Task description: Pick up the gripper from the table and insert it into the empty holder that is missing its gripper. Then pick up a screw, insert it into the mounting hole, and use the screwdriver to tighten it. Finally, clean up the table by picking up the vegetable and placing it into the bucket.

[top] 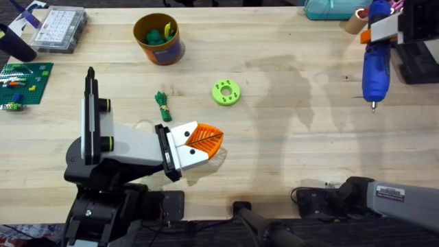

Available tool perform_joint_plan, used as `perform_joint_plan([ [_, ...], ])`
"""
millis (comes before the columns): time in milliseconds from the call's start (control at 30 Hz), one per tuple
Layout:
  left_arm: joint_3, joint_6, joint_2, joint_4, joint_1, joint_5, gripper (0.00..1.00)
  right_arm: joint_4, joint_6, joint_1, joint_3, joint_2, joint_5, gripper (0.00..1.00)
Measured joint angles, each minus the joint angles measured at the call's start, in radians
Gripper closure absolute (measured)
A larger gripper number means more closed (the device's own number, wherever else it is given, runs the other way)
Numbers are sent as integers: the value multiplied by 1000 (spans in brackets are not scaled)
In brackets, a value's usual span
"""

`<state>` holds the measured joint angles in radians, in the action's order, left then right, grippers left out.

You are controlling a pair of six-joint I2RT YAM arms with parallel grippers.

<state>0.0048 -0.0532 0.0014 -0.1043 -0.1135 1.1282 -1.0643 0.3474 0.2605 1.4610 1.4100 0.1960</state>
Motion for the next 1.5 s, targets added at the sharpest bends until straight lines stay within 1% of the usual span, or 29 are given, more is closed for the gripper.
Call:
perform_joint_plan([
  [200, 0, -1, 0, -5, 0, 1, 988, -36, 1, -1, -5, -16, 0, 951],
  [400, 0, -1, 0, -8, 0, 4, 988, -31, 1, -2, -5, -23, 0, 952],
  [467, 0, -1, 0, -8, 0, 5, 988, -2, 2, -1, -6, -23, 0, 952],
  [600, 0, -1, 0, -8, 0, 4, 988, 127, 5, -1, -7, -23, 6, 952],
  [667, 0, -1, 0, -8, 0, 4, 988, 135, 4, -1, 2, -23, 24, 952],
  [800, 0, -1, 0, -8, 0, 4, 988, 121, -5, -1, 70, -22, 76, 952],
  [1033, 1, -1, 0, -8, 0, 4, 988, 68, -30, -2, 291, -24, 151, 952],
  [1133, 1, -1, 0, -8, 0, 4, 988, 60, -50, -28, 375, -25, 173, 952],
  [1233, 1, -1, 0, -8, 0, 4, 988, 58, -67, -79, 431, -25, 186, 952],
  [1367, 1, -1, 0, -8, 0, 4, 988, 77, -94, -179, 474, -25, 195, 953],
  [1500, 1, -1, 0, -8, 0, 4, 988, 173, -154, -297, 489, -25, 207, 953],
])
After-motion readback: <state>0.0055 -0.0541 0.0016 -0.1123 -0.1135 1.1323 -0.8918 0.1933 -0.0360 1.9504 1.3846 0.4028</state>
